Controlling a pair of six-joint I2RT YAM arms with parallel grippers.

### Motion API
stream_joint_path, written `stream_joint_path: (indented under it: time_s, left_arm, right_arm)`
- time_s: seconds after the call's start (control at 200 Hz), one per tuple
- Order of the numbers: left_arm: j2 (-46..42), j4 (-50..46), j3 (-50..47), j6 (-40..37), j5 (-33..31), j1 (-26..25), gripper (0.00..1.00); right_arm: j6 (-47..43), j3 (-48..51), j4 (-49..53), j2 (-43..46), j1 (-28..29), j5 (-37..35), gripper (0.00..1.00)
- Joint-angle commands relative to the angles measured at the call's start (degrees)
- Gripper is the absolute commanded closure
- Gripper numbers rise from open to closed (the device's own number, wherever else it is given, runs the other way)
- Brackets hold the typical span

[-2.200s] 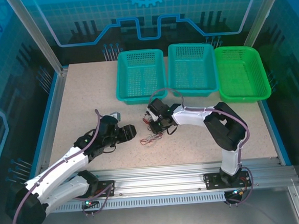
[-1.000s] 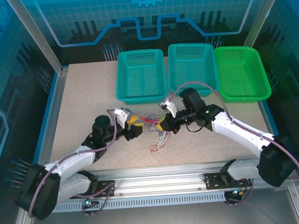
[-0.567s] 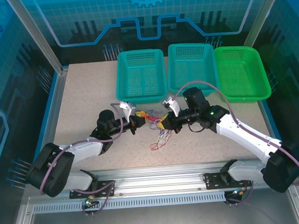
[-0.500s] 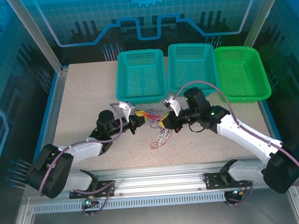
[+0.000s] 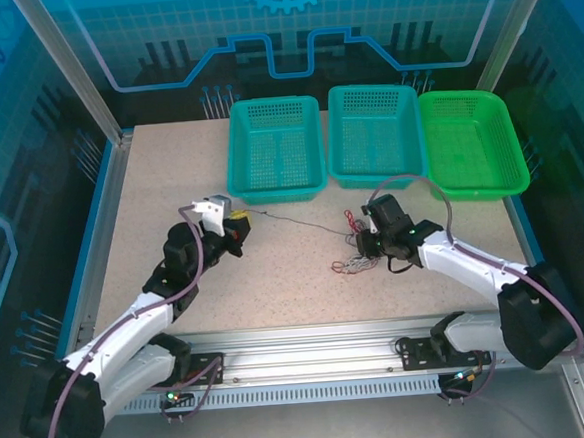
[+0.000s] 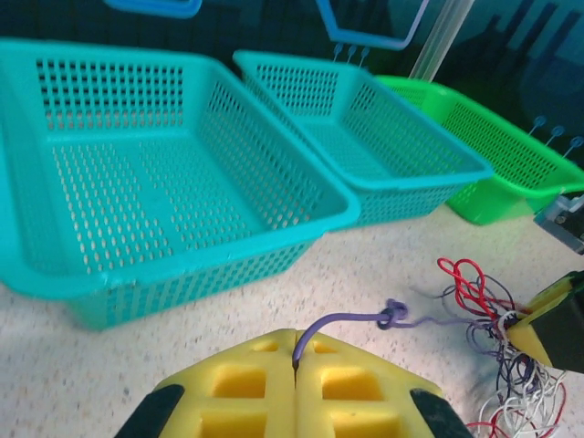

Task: Untangle the cables

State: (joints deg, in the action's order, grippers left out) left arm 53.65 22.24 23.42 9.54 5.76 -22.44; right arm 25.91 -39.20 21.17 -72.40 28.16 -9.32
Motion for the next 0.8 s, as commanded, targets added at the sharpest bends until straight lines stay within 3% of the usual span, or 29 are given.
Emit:
stream_joint_path:
  time_s: [0.0, 0.065, 0.205, 0.4, 0.54, 0.605, 0.685, 0.745, 0.795]
  left_arm:
    - [0.88, -2.0, -0.56, 3.21, -1.3, 0.46, 1.0]
    - [1.1, -1.52, -1.16, 3.68, -0.93, 0.38, 1.0]
    - [1.03, -2.31, -1.17, 3.39, -0.57, 0.22, 1.0]
    - [-1.7, -6.55, -0.78, 2.79, -3.31, 0.21, 1.0]
    - [-4.54, -9.97, -0.88, 0.9, -4.69, 0.22, 1.0]
    - [-7.21, -13.09, -0.51, 0.66, -8.44, 0.28, 1.0]
    - [-12.08, -18.89, 0.17, 3.0, -18.18, 0.92, 1.0]
    - [-15.62, -25.42, 1.49, 8.01, -25.41, 4.0, 1.0]
    - [-18.11, -30.29, 2.53, 11.28, -26.13, 8.65, 1.0]
  right_arm:
    - [1.99, -2.18, 3.12, 1.8, 1.97, -5.21, 0.53]
    - [-0.24, -3.73, 2.83, 3.69, 4.34, -7.16, 0.46]
    - [-3.52, -6.04, -1.3, 2.7, 9.1, -5.61, 0.44]
    - [1.07, -12.8, -0.49, -10.8, 15.17, -11.34, 0.4]
    - [5.58, -16.15, 2.01, -20.66, 17.16, -20.86, 0.37]
    - [8.0, -16.63, 4.3, -23.7, 16.31, -24.16, 0.39]
    - [9.6, -15.0, 4.53, -23.61, 13.87, -24.7, 0.45]
    - [10.47, -12.58, 3.58, -21.89, 11.36, -24.54, 0.48]
    - [10.9, -10.78, 3.42, -20.21, 8.87, -24.39, 0.5]
